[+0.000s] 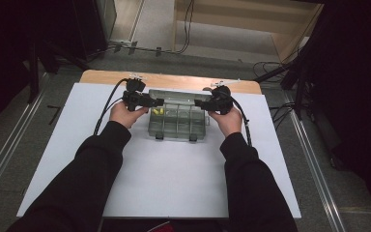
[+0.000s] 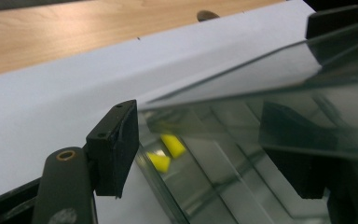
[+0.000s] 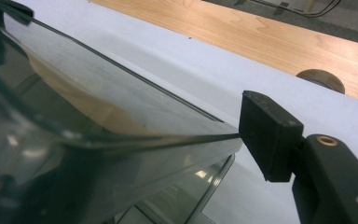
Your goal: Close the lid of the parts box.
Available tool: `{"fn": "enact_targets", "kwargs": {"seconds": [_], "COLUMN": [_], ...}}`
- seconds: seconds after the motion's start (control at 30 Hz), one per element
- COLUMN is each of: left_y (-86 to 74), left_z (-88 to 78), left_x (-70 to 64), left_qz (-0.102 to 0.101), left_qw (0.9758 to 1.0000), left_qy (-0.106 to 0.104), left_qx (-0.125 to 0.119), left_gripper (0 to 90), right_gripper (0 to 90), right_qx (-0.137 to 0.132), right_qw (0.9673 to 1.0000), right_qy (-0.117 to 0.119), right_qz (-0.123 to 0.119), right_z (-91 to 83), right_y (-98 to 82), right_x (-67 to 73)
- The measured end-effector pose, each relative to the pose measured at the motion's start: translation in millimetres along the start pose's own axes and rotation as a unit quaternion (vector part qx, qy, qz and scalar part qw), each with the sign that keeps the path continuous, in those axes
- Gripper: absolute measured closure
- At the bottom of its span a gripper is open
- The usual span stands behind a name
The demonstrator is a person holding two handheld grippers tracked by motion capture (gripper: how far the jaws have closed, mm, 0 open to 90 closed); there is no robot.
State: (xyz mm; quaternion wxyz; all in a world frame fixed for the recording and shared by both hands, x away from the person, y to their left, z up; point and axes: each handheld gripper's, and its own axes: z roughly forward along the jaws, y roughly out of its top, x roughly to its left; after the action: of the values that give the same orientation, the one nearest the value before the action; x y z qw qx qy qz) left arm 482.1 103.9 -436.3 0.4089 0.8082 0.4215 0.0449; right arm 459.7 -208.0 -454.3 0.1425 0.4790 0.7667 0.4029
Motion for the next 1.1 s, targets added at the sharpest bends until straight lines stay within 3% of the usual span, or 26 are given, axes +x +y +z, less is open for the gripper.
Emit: {"fn": "enact_targets", "kwargs": {"seconds": [0.07,0.13,0.2,0.33,0.43,0.57,0.83,1.1], "left_y": [-0.3,-1.4,-3.5,-4.8,-0.3,7.0,10.0,7.4], "left_z": [-6.0,-13.1,-19.5,-34.7,-44.5,-51.0,-50.9,-49.9], "left_x": [-2.6,-7.9,-11.0,-14.3,-18.6,-23.9,-27.5,-29.7], "left_qz": [0.010,0.031,0.045,0.033,0.036,0.032,0.026,0.034], "left_qw": [0.9999,0.9990,0.9981,0.9979,0.9970,0.9960,0.9959,0.9961], "left_qy": [-0.007,0.010,0.020,-0.015,-0.041,-0.050,-0.054,-0.056], "left_qx": [0.012,0.030,0.038,0.053,0.055,0.067,0.068,0.060], "left_gripper": [27.7,29.2,38.2,59.2,73.0,90.0,90.0,89.8], "right_gripper": [40.1,40.0,39.9,39.3,39.2,38.9,37.2,36.0], "right_qx": [-0.002,0.000,-0.001,-0.002,-0.002,-0.006,-0.010,-0.008], "right_qw": [1.0000,1.0000,1.0000,1.0000,1.0000,0.9999,0.9999,0.9999], "right_qy": [0.002,0.002,0.003,0.005,0.008,0.004,0.008,0.009], "right_qz": [0.001,-0.003,-0.006,-0.004,-0.006,-0.012,-0.005,-0.009], "right_z": [-0.4,-1.3,-1.8,-3.2,-3.6,-3.8,-7.8,-22.2], "right_y": [-1.2,-2.1,-2.6,-3.7,-5.0,-6.4,-8.4,-13.7], "right_x": [0.6,1.3,1.5,2.1,2.5,2.8,3.1,3.0]}}
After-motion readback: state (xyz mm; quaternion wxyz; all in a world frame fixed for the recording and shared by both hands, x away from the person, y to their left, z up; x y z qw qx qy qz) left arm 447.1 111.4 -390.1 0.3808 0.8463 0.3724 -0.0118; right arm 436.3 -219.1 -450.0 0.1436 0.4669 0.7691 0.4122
